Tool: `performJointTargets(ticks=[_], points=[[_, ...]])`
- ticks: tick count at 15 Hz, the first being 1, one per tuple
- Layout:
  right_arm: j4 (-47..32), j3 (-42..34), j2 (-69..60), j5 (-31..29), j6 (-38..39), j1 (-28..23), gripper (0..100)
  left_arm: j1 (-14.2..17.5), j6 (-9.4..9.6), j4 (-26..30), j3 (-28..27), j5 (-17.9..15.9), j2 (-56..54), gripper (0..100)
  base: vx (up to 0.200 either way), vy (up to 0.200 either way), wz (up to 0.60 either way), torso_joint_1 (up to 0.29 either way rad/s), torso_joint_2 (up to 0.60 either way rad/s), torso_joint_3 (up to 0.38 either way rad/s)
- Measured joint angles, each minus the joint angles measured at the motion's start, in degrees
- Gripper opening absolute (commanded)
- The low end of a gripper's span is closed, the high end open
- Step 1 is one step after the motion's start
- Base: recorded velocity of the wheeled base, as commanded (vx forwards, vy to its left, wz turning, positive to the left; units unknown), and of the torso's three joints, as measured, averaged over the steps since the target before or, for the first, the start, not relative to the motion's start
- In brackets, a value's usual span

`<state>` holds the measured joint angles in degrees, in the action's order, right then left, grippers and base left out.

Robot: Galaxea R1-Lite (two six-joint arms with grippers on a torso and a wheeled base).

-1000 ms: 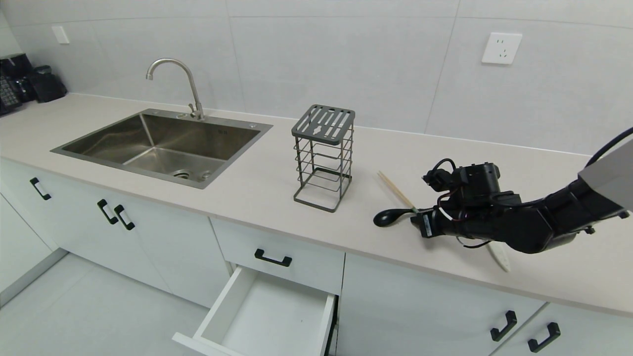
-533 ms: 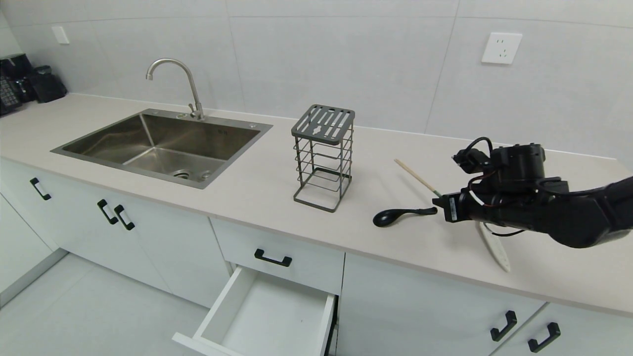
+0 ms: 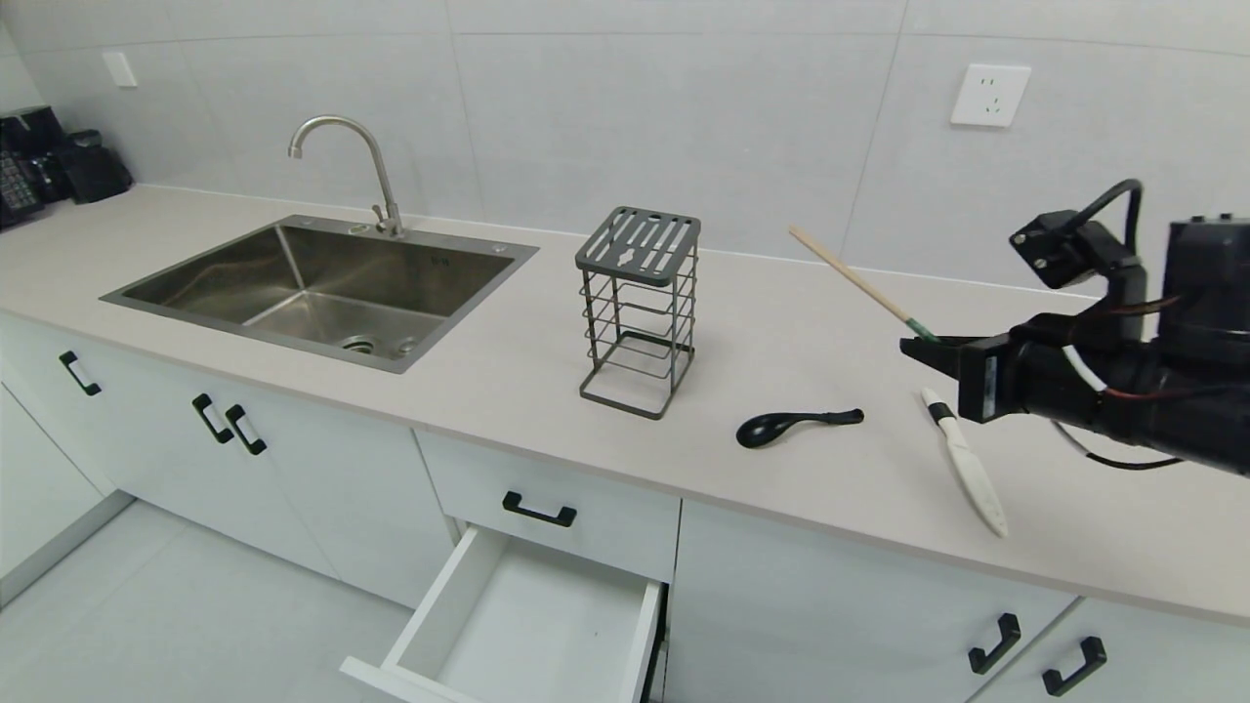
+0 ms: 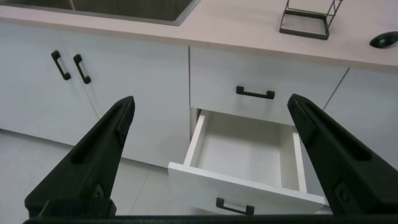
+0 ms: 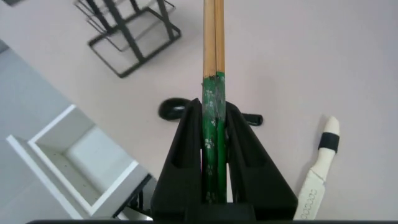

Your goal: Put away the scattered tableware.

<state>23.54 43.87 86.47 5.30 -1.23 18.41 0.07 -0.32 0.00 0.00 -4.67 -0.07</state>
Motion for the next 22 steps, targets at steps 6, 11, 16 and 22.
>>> performJointTargets(ticks=[6,11,16,22], points=[[-0.30,-2.73,-15.17,-1.65,-5.00,9.20,0,0.00,0.00,0.00,0.00,0.00,0.00,100,0.000,0.000,0.00,0.000,0.00,0.000],[-0.66,-3.24,-21.15,-1.65,-5.80,12.26,0,0.00,0.00,0.00,0.00,0.00,0.00,100,0.000,0.000,0.00,0.000,0.00,0.000],[-0.48,-10.14,-21.78,-3.52,-12.86,20.94,0,0.00,0.00,0.00,0.00,0.00,0.00,100,0.000,0.000,0.00,0.000,0.00,0.000],[0.62,-11.74,-19.13,-3.50,-15.37,25.82,0,0.00,-0.01,0.00,0.00,0.00,0.00,100,0.000,0.000,0.00,0.000,0.00,0.000]])
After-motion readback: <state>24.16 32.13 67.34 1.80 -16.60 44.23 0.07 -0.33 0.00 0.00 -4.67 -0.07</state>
